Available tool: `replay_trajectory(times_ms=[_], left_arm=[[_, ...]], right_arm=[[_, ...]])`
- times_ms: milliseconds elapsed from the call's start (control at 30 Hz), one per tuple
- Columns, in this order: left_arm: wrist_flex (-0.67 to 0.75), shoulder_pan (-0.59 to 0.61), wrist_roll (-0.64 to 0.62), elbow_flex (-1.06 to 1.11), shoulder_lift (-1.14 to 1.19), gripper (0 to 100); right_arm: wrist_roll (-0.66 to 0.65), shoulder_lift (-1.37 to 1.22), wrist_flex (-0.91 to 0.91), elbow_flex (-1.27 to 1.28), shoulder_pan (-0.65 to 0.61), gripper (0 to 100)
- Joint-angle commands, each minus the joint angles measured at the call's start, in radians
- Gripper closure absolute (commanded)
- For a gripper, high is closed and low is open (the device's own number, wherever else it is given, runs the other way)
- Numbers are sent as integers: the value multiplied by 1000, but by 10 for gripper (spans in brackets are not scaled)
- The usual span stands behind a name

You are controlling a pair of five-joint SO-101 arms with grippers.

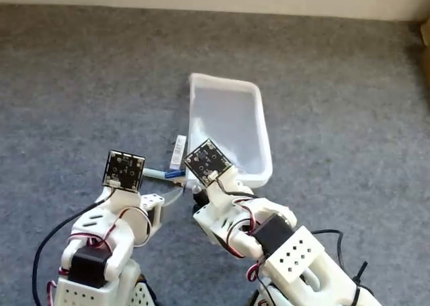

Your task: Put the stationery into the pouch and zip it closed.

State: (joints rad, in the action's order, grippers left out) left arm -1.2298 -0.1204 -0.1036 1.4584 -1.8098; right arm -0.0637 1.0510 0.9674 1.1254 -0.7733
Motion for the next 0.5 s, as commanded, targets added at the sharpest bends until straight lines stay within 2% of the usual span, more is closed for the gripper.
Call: replay_trajectory(times_ms=[0, 233, 467], left_arm=[[115, -18, -11, 38, -7, 694], [152, -87, -5, 81, -7, 695], [184, -87, -3, 108, -5, 695]], right_arm=[[-8, 31, 5, -13, 7, 994], [-8, 31, 7, -10, 5, 994], [-8, 31, 77, -18, -2, 994]])
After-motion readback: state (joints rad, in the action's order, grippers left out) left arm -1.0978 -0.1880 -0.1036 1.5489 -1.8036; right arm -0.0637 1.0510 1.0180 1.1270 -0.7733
